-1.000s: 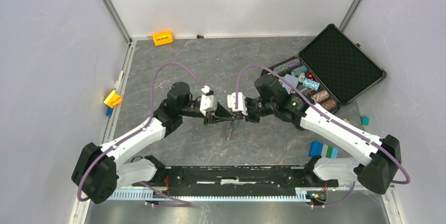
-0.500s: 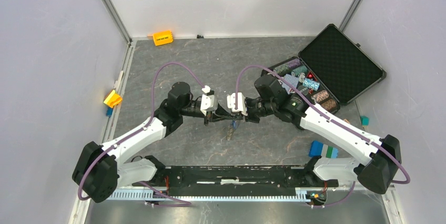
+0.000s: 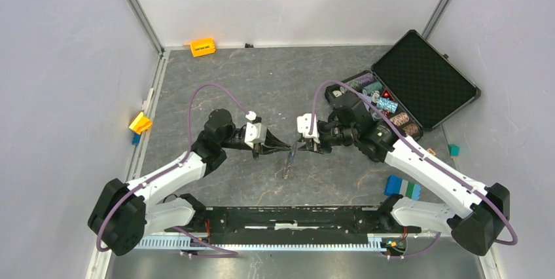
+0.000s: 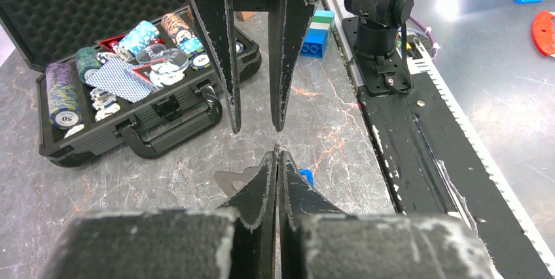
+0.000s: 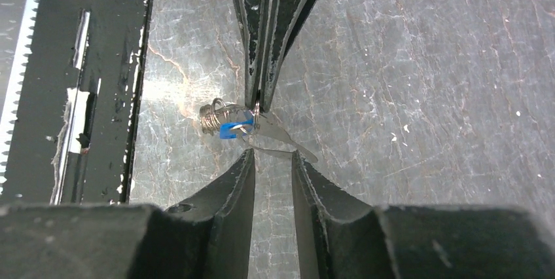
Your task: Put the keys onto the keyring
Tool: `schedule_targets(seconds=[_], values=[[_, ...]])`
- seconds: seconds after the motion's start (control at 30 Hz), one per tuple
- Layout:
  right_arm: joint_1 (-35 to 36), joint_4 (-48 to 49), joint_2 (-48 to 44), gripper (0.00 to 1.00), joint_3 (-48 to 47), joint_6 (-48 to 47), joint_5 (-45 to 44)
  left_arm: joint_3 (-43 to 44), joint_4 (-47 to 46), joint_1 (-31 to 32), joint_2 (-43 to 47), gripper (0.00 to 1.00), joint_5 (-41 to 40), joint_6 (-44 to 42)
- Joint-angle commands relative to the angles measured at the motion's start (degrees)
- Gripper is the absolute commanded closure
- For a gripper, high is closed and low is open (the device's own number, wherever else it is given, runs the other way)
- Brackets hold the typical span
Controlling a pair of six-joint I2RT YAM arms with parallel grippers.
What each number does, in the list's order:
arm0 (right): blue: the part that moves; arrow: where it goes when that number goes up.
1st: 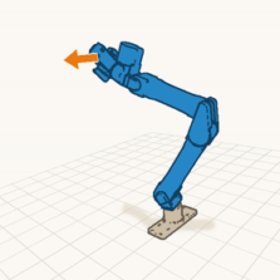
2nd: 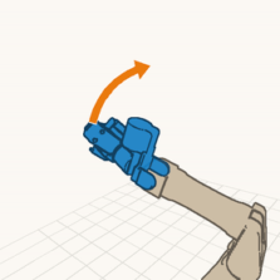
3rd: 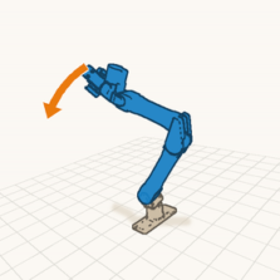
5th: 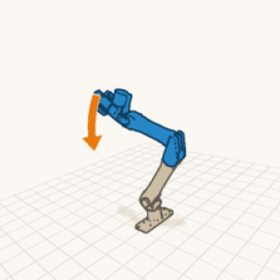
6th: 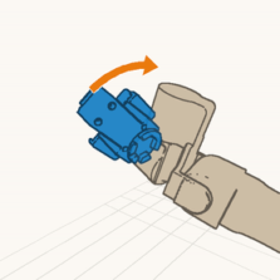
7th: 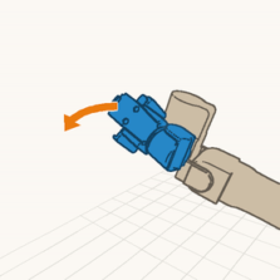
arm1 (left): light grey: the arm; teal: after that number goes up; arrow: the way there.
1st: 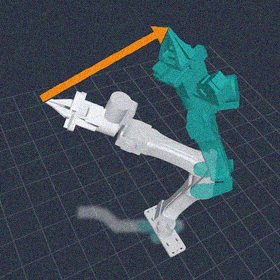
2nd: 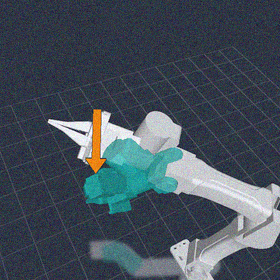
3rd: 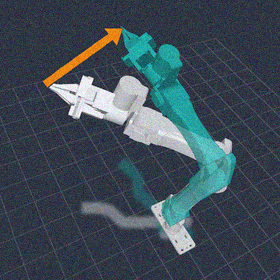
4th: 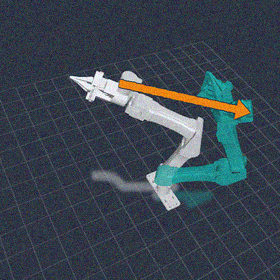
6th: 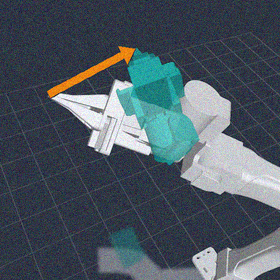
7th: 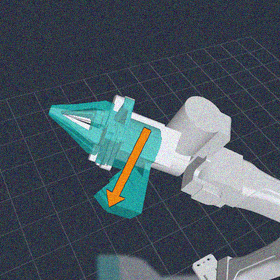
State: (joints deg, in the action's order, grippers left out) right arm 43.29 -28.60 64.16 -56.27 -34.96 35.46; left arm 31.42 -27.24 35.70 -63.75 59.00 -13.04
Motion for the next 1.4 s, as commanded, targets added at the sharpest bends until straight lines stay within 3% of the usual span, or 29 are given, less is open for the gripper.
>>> schedule_targets(seconds=[0.0, 0.57, 1.13, 1.37], values=[[-1.9, 3.0, -1.0, 0.68, 1.7, 0.6, 7.3, -0.4, -7.3, 0.1, 1.0, 0.98, 1.7, 3.6], [-3.0, 4.5, 3.8, 0.69, 1.3, 2.3, 15.0, -1.4, -10.9, 0.1, 1.1, 0.98, 2.4, 6.4], [-3.1, 5.6, 4.8, 1.00, 1.9, 3.1, 14.8, -2.0, -13.8, 0.1, 1.1, 0.98, 3.9, 8.4], [-3.2, 6.2, 5.4, 1.00, 2.1, 3.8, 14.9, -2.8, -17.4, 0.1, 0.5, 0.98, 4.4, 10.9]])
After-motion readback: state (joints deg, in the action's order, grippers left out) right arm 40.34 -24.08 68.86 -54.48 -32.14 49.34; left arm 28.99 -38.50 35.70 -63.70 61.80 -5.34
